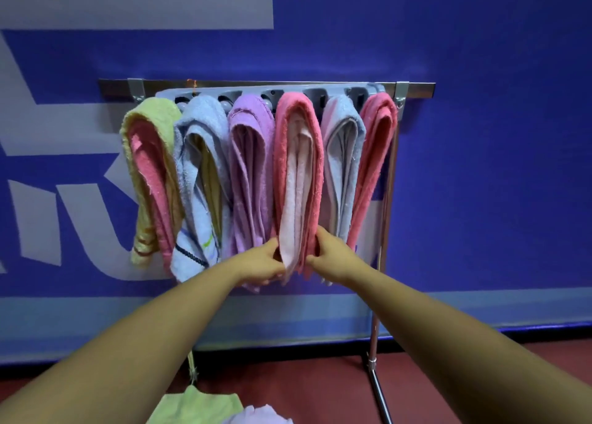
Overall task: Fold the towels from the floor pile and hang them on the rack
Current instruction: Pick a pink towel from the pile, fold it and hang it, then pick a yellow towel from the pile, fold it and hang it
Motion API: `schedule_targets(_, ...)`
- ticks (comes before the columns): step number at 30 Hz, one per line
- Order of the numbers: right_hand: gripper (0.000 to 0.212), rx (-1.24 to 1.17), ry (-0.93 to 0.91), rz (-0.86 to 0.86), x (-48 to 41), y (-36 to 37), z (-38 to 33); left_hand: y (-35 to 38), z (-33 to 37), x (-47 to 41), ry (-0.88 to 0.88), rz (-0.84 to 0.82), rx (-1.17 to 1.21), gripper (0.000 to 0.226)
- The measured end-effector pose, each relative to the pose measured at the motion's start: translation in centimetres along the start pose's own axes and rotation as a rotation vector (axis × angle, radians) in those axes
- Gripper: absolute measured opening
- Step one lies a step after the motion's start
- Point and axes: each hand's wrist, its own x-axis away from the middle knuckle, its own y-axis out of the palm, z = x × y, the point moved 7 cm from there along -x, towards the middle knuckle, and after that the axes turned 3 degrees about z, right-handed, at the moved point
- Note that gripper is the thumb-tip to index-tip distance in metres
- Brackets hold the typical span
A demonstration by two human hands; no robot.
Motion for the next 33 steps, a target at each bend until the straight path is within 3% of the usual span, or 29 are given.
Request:
schedule_targets(5, 0.024, 0.134, 0.064, -0.047, 2.6, 4.7, 3.8, 1.7, -4.6, 2.7, 0.023, 0.082, -0.218, 0.023)
schedule_targets(9, 0.053, 0.158, 0.158, -0.109, 6.0, 9.2, 6.9, 3.4, -8.6, 6.0, 0.005, 0.140, -0.307, 0.021)
schedule_targets(13, 0.056, 0.157, 0.240, -0.195, 9.4, 14.5, 9.8, 6.2, -14.5, 9.0, -0.116, 0.132, -0.282, 0.015)
schedule_targets(18, 0.048, 0.151, 0.326, -0.327, 14.4, 22.4, 13.9, 11.4, -23.2, 12.2, -0.235, 0.020, -0.276, 0.002)
schedule_targets(24, 0.039, 0.213, 0.345, -0.538, 20.2, 31.5, 18.8, 18.6, -32.4, 14.3, -0.349, -0.136, -0.272, 0.018)
schedule_targets(30, 0.050, 0.211, 0.505, -0.837, 29.0, 41.5, 24.4, 26.2, -40.9, 17.2, -0.466, -0.323, -0.327, 0.025)
schedule_targets(33, 0.076, 0.161, 0.508, -0.912, 32.7, 45.2, 25.1, 30.2, -44.3, 18.6, -0.582, -0.414, -0.328, 0.031)
